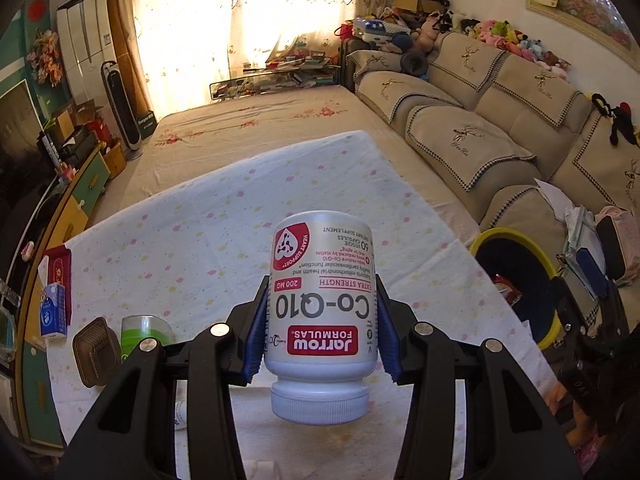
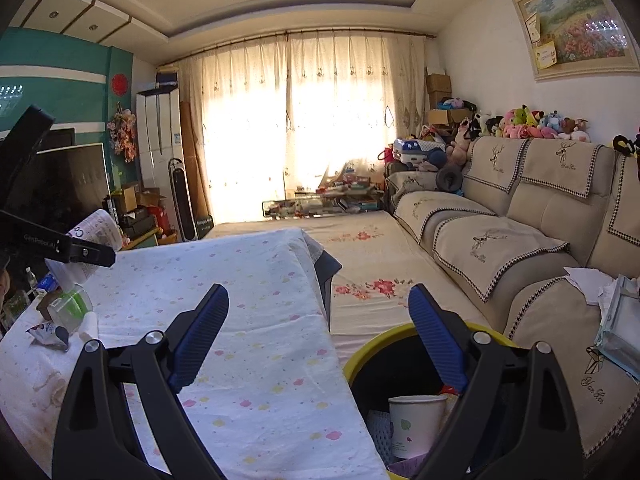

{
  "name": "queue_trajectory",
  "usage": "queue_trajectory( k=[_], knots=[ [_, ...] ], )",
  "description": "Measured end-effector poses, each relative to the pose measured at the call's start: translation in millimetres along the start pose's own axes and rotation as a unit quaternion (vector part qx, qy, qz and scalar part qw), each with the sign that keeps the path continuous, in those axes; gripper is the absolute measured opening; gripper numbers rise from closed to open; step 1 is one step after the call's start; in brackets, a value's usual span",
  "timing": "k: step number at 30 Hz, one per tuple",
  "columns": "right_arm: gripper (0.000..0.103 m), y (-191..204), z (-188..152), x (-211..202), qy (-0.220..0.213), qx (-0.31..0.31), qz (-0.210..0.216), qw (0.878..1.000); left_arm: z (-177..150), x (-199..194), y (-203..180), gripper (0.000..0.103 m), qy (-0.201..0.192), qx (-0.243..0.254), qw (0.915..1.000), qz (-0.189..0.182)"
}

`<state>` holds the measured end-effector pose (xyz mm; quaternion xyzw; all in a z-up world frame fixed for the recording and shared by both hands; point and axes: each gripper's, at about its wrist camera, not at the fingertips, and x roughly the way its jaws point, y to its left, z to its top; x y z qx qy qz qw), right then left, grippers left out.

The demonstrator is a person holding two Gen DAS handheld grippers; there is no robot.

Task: Collect trash
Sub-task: 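Carry the pill bottle over the bin and open the left gripper, then move both grippers back over the table toward the white paper towels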

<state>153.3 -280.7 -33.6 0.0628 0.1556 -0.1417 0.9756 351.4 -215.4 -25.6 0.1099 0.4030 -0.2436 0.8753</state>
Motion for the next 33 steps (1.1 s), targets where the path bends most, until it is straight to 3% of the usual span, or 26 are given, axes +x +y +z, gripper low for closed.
queue_trajectory(
  k=[3,8,14,20,23,27,33],
  knots=[
    [0.087,-16.0,4.4,-22.1,-0.028,0.006,-0.017,0.999,3.8,-14.8,-30.5,0.046,-0.007,0.026,0.9994,-0.021],
    [0.087,-74.7,6.6,-61.1,-0.034,0.035,-0.066,0.997,5.1,-8.0,-103.5,0.046,0.005,0.081,0.9942,-0.070],
    [0.087,-140.5,-6.7,-101.0,-0.028,0.068,-0.135,0.988,-4.6,28.6,-192.2,0.046,0.040,0.137,0.9827,-0.118],
    [0.087,-177.4,-27.7,-112.2,-0.014,0.099,-0.162,0.982,-6.7,71.9,-263.1,0.046,0.077,0.174,0.9729,-0.131],
    [0.087,-187.5,-34.2,-110.3,-0.008,0.112,-0.161,0.981,-1.7,90.5,-279.5,0.048,0.083,0.175,0.9723,-0.131],
    [0.087,-190.7,-38.8,-109.6,-0.008,0.119,-0.159,0.980,8.5,98.0,-284.4,0.065,0.069,0.160,0.9763,-0.128],
    [0.087,-188.8,-42.2,-104.8,0.001,0.125,-0.154,0.980,13.8,69.4,-257.6,0.072,0.010,0.135,0.9826,-0.127]
  ],
)
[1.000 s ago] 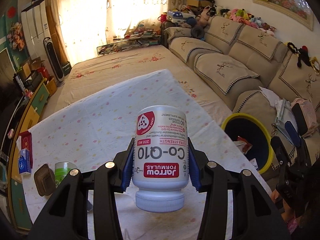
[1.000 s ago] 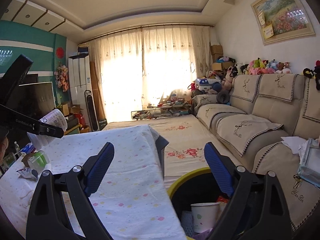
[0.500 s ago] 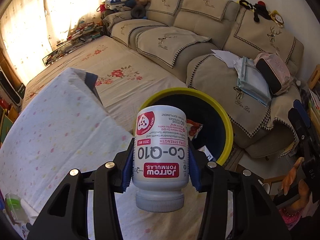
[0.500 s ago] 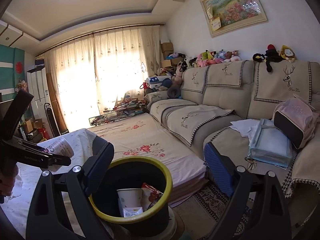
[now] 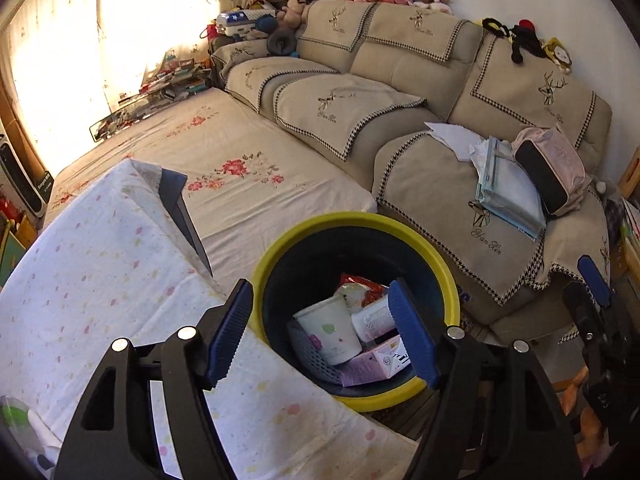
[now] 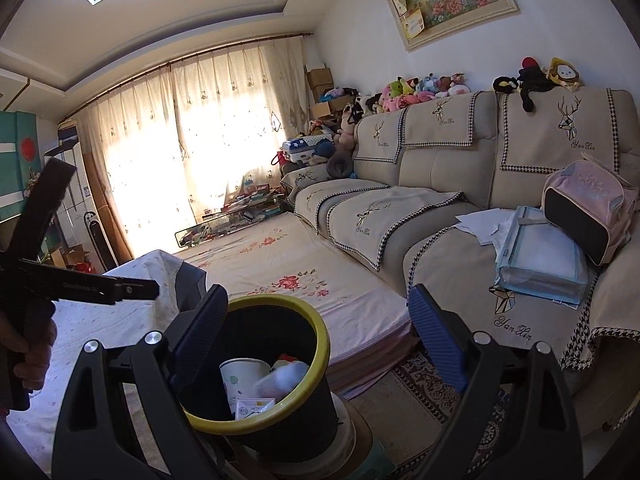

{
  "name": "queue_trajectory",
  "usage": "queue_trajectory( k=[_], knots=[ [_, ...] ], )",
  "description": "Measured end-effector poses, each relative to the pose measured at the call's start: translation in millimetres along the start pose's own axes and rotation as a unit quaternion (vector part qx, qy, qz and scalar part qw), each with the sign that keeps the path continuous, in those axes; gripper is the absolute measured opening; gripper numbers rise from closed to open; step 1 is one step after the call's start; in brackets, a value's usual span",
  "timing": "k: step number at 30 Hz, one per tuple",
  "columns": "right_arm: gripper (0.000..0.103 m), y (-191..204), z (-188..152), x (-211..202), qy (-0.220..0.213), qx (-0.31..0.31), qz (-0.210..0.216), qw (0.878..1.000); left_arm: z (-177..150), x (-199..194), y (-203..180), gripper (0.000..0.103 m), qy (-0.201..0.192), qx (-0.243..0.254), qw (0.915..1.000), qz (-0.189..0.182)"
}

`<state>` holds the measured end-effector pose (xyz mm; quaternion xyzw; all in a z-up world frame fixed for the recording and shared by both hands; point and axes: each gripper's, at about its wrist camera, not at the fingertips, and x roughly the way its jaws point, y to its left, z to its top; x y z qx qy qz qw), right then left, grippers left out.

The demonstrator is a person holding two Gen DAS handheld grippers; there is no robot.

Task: Collect trash
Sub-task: 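Move both grippers back over the table toward the white paper towels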

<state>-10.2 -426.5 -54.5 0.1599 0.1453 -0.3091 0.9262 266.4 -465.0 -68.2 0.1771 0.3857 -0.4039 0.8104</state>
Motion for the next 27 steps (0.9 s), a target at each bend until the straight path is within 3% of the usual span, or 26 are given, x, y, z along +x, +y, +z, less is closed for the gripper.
queue_trajectory(
  k=[7,13,17,20,27],
  knots=[
    [0.087,22.2,-6.7,7.2,0.019,-0.015,0.018,1.000,-39.0,-74.5,61.0,0.078,-0.093,-0.067,0.9930,0.029],
    [0.088,65.8,-9.3,10.8,0.033,-0.049,0.059,0.996,-98.6,-152.3,132.5,0.084,-0.166,-0.135,0.9714,0.103],
    [0.088,110.9,-9.7,11.0,0.045,-0.080,0.105,0.990,-144.2,-201.4,180.7,0.086,-0.199,-0.170,0.9485,0.178],
    [0.089,153.5,-13.4,9.9,0.059,-0.103,0.156,0.981,-177.8,-231.8,218.2,0.087,-0.215,-0.202,0.9245,0.241],
    [0.089,271.7,-33.5,-7.0,0.084,-0.186,0.271,0.941,-266.9,-279.1,293.0,0.088,-0.239,-0.289,0.8631,0.339]
  ],
)
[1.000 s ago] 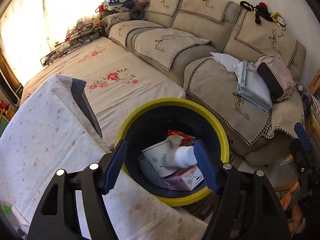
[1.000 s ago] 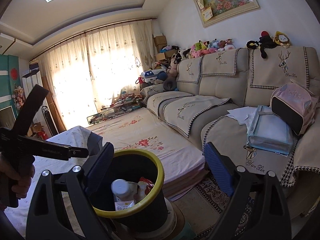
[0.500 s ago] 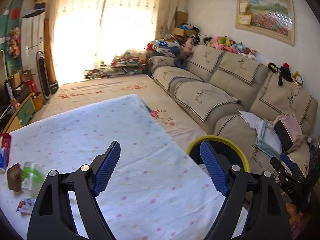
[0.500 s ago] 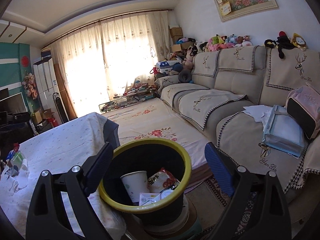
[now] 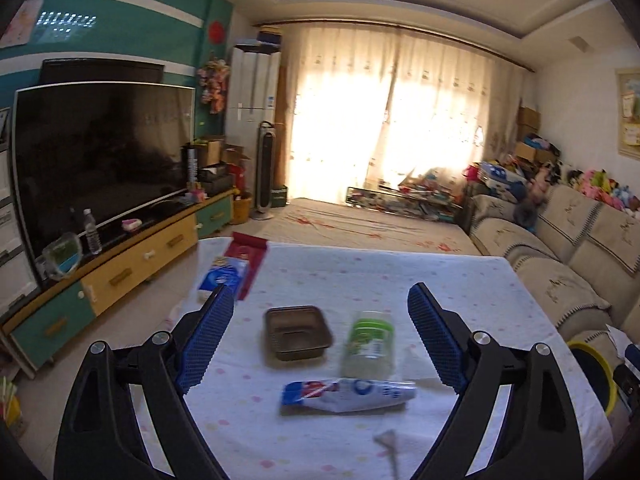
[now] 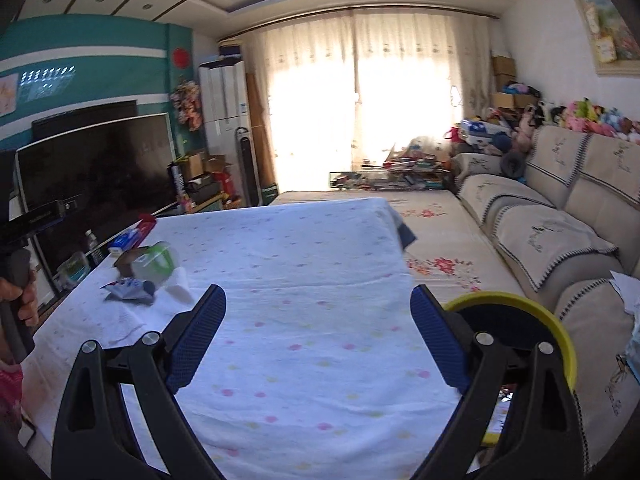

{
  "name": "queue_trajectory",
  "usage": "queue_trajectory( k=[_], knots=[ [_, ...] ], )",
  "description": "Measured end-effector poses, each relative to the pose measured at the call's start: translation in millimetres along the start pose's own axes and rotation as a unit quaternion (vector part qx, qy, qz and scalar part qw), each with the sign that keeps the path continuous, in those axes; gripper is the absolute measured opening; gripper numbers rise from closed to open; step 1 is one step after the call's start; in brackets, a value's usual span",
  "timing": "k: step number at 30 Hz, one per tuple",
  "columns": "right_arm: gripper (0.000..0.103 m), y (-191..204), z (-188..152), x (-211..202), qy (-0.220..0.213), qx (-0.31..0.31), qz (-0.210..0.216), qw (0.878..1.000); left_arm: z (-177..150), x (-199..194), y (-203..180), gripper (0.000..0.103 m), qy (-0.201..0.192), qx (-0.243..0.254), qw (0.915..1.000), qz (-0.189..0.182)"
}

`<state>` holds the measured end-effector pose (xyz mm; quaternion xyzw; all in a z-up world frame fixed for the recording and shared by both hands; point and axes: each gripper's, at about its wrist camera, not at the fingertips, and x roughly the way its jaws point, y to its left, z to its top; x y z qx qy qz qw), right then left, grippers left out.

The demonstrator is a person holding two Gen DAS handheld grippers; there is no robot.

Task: Collect trash
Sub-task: 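Move both grippers back over the table toward the white paper towels, then grasp a white paper towel with the right gripper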

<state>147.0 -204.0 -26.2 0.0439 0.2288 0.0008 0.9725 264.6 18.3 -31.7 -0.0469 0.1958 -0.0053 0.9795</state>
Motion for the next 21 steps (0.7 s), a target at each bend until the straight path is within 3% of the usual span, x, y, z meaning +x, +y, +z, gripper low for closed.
queue_trajectory(
  k=[5,10,21],
  knots=[
    [0.089,71.8,6.7,38.4,0.053,-0.058,0.086,0.993,-27.4,0.5,41.5,0.088,-0.013,-0.014,0.9987,0.048],
    [0.089,121.7,-0.2,79.5,0.126,-0.089,0.148,0.977,-37.9,9.8,50.8,0.088,-0.011,-0.025,0.9985,0.047],
    [0.089,151.2,-22.7,142.8,0.250,-0.133,0.149,0.947,-44.7,12.7,52.4,0.091,-0.012,-0.041,0.9978,0.052]
  ],
)
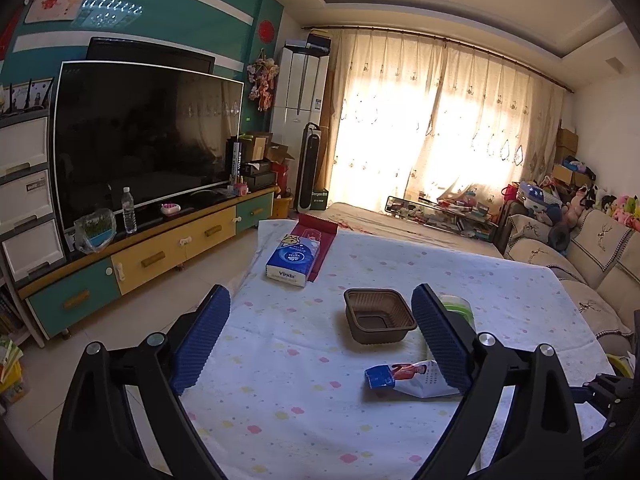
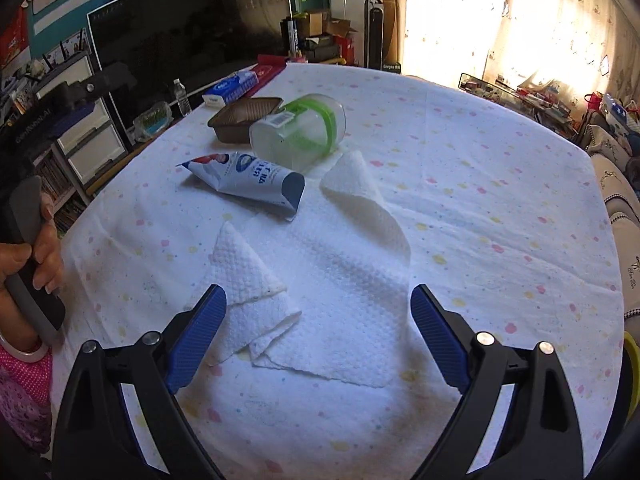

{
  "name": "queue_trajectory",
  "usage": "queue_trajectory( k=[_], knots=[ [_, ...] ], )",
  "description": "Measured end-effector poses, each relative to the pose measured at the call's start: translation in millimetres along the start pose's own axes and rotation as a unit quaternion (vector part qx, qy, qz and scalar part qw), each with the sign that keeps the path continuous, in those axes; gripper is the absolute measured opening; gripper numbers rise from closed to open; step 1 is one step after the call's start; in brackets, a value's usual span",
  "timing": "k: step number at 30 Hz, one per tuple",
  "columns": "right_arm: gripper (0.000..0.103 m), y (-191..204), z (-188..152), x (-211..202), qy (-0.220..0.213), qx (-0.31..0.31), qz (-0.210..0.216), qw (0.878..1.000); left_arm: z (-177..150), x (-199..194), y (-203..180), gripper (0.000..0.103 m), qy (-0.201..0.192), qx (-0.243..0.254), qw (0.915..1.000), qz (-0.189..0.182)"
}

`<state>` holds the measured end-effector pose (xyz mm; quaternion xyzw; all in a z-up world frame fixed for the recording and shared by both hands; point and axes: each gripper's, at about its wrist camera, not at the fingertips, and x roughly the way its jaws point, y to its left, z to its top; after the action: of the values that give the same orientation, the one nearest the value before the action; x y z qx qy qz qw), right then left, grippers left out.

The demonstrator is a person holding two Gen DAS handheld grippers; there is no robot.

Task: Collect trash
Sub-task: 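Grasp a white paper towel with the right gripper, then lift the paper towel and carry it over the bin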

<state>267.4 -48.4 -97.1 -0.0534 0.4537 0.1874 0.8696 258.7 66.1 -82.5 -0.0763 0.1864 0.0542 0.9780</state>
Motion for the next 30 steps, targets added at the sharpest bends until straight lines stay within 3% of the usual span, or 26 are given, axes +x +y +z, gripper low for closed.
queue_trajectory(
  k=[8,13,18,21,30],
  knots=[
    [0.090,8.7,2.1,15.9,0.014,-0.006,-0.006,1.000,-1.1,1.5,5.5,0.091,0.004,-0.013,0.9999,0.005],
    [0.066,13.1,2.4,12.1,0.008,-0.015,-0.010,1.000,-3.5,4.3,8.2,0.091,0.010,-0.020,0.9997,0.007],
    [0.029,16.6,0.4,5.3,0.002,-0.018,0.008,1.000,-5.1,4.9,7.0,0.091,0.011,-0.017,0.9998,0.007],
    [0.014,16.1,1.7,3.4,-0.002,-0.013,0.015,1.000,-6.2,5.8,6.7,0.091,0.012,-0.015,0.9998,0.007],
    [0.011,-10.4,-18.7,-41.2,-0.042,0.045,0.028,0.998,-7.3,6.4,4.0,0.091,0.015,-0.011,0.9998,0.006]
  ],
)
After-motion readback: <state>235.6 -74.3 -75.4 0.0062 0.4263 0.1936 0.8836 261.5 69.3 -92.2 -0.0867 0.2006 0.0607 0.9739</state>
